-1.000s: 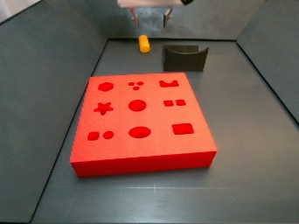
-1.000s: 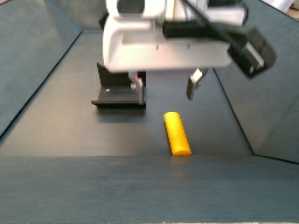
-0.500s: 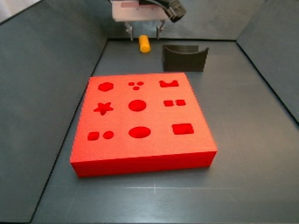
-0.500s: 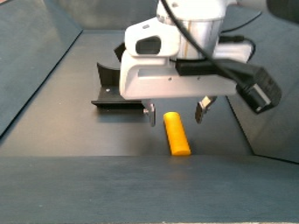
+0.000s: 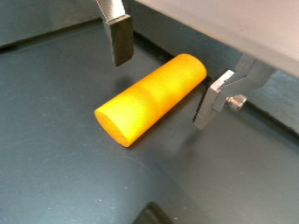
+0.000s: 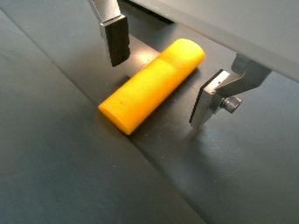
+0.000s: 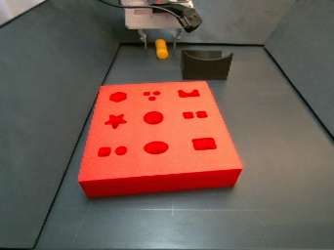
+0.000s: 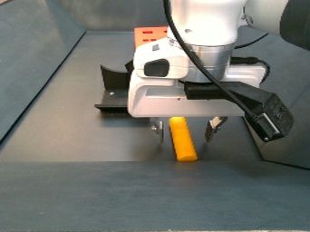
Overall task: Pick up the oval object. Move up. Place the oval object on the fixture. Regrasp the oval object. Move to above the board. Insert the oval object.
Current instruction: Pick up the oval object.
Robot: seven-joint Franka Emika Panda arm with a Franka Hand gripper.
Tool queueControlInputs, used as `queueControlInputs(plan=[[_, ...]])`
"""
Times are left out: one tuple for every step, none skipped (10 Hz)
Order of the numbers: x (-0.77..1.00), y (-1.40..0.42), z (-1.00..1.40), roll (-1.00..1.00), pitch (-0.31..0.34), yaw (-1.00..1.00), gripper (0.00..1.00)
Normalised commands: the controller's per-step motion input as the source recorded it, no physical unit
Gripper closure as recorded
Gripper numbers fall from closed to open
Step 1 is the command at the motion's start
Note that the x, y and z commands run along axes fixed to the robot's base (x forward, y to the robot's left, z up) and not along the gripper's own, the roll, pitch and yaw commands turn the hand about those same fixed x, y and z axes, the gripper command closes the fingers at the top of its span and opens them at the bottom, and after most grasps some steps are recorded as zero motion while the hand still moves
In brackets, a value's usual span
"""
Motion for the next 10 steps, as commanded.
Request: queueControlInputs(plan=[[-0.06,0.00,-0.23,-0.43,-0.170,-0.28,0.00],[0.08,0.00,-0.31,-0.22,-0.006,-0.03,0.00],[0.00,0.00,-0.03,0.00,0.000,0.00,0.00],[0.10,0.22,-0.43,-0.24,-0.166,-0.12,0.00],[0.12,0.03,-0.09,-0.11,-0.051,-0.10,0.00],[0.09,0.09,0.00,-0.36,-0.179,-0.09,0.00],[0.19,0.13,0.07,-0.50,-0.419,-0.23,0.00],[0.02,0.14,0.04,-0.47,-0.353,-0.26,0.00],[0.00,0.09,0.00,-0.16,-0.059,-0.10,0.00],[0.00,0.00,0.00,0.00,0.000,0.00,1.00]])
